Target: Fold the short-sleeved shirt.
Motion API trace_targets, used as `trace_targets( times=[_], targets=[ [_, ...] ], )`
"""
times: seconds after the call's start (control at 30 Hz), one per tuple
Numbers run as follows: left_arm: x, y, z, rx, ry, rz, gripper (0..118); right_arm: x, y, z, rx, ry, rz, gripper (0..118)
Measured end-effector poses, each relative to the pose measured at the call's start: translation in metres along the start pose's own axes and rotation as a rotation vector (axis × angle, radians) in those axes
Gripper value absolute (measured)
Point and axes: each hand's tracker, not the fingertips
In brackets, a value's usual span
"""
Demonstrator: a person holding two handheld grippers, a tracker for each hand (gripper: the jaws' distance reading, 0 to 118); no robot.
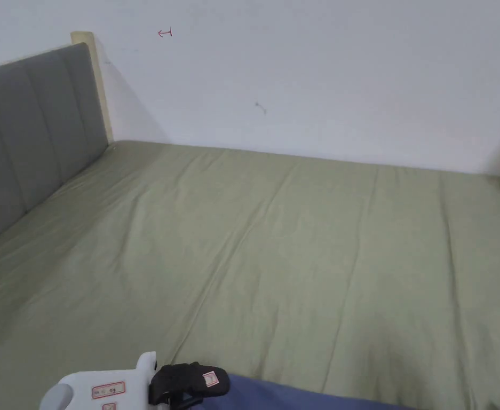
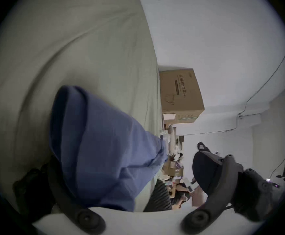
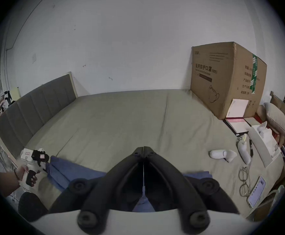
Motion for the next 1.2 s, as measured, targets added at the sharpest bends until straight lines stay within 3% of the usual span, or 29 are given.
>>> trace_targets(
  times=[0.03,0.07,0.1,0.13,0.17,0.23,0.37,0.4,0.57,0.6,0.67,0.77,0.83,0.97,1.03,1.07,1.1,1.13,1.2],
  targets=[
    [-0.003,0.001,0.004,0.041,0.012,0.028,101,-0.003,0.002,-0.001,0.006,0.0,0.006,0],
    [-0.005,0.003,0.005,0.088,0.059,0.063,62,-0.004,0.004,-0.001,0.016,0.003,0.006,0],
    [-0.011,0.003,0.01,0.12,0.208,0.095,7,-0.006,0.006,-0.001,0.024,0.008,-0.001,0],
    [-0.015,0.002,0.013,0.116,0.317,0.088,6,-0.007,0.008,-0.002,0.027,0.017,-0.011,0],
    [-0.008,0.003,0.007,0.131,0.109,0.108,6,-0.008,0.011,-0.003,0.028,0.02,-0.021,0],
    [-0.013,0.005,0.0,0.127,0.239,0.033,6,-0.01,0.015,-0.003,0.032,0.027,-0.031,0],
    [0.035,-0.007,0.012,0.2,0.273,-0.127,6,-0.006,0.03,0.004,0.075,0.046,-0.046,0],
    [0.055,-0.006,0.018,0.214,0.331,-0.206,7,-0.003,0.033,0.007,0.096,0.052,-0.057,0],
    [0.108,-0.004,0.067,0.305,0.995,-0.572,7,0.008,0.033,0.015,0.119,0.03,-0.08,0],
    [0.119,-0.019,0.071,0.299,1.062,-0.662,7,0.01,0.03,0.015,0.108,0.028,-0.082,0],
    [0.132,-0.024,0.067,0.279,1.043,-0.728,7,0.013,0.022,0.014,0.078,0.016,-0.085,0],
    [0.154,-0.043,0.03,0.204,0.791,-0.629,7,0.018,0.013,0.019,0.069,0.024,-0.105,0],
    [0.159,-0.047,0.002,0.13,0.658,-0.6,7,0.021,0.011,0.024,0.071,0.025,-0.115,0],
    [0.167,-0.062,-0.08,-0.004,0.629,-0.631,10,0.029,0.011,0.033,0.071,0.027,-0.131,0],
    [0.17,-0.073,-0.122,-0.025,0.578,-0.607,46,0.032,0.011,0.038,0.075,0.027,-0.133,0],
    [0.168,-0.075,-0.133,-0.037,0.536,-0.581,70,0.033,0.011,0.041,0.075,0.028,-0.132,0],
    [0.165,-0.075,-0.143,-0.053,0.513,-0.56,102,0.034,0.011,0.043,0.074,0.028,-0.132,0],
    [0.168,-0.08,-0.153,-0.059,0.504,-0.55,115,0.036,0.011,0.044,0.073,0.03,-0.132,0],
    [0.171,-0.082,-0.155,-0.025,0.487,-0.572,116,0.045,0.007,0.042,0.07,0.03,-0.133,0]
  ],
)
